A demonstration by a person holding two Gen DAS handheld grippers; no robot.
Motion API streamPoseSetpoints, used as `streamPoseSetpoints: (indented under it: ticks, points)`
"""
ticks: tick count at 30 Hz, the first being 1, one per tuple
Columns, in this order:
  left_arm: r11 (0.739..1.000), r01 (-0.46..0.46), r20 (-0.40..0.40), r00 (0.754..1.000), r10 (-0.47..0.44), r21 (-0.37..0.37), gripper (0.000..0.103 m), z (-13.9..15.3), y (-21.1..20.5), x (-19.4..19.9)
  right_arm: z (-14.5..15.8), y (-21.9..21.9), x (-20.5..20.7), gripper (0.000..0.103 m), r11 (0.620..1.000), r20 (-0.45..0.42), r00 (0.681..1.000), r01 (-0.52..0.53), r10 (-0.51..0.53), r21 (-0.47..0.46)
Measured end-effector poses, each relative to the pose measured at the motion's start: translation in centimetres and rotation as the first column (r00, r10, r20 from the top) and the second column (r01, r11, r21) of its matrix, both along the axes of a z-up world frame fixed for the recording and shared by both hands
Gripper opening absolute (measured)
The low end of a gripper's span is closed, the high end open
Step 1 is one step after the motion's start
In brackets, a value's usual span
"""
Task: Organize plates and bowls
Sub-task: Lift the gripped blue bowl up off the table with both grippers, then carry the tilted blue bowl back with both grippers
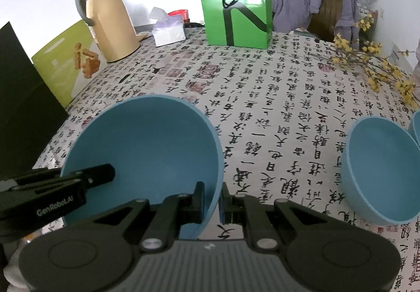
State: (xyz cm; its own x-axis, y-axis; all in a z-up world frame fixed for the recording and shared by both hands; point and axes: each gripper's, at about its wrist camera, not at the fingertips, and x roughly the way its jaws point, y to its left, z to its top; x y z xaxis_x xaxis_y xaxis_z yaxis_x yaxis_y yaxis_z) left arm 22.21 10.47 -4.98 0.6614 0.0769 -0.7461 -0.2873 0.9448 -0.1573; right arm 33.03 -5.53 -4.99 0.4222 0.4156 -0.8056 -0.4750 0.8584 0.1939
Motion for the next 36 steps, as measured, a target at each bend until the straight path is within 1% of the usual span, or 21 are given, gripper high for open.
streamPoseSetpoints:
  ticks: [22, 36]
  points:
    - [0.998, -0.063, 0.006, 0.998, 0.063, 0.012, 0.012, 0.8, 4.0, -3.3, 0.2, 4.7, -2.5, 0.011, 0.998, -0.011, 0.998, -0.069, 0.069, 0.002]
    - [0.996, -0.082, 0.007, 0.997, 0.082, 0.028, 0.012, 0.7, 6.7, -5.2, -0.2, 7.7, -4.3, 0.011, 0.995, -0.035, 0.995, -0.095, 0.095, 0.004]
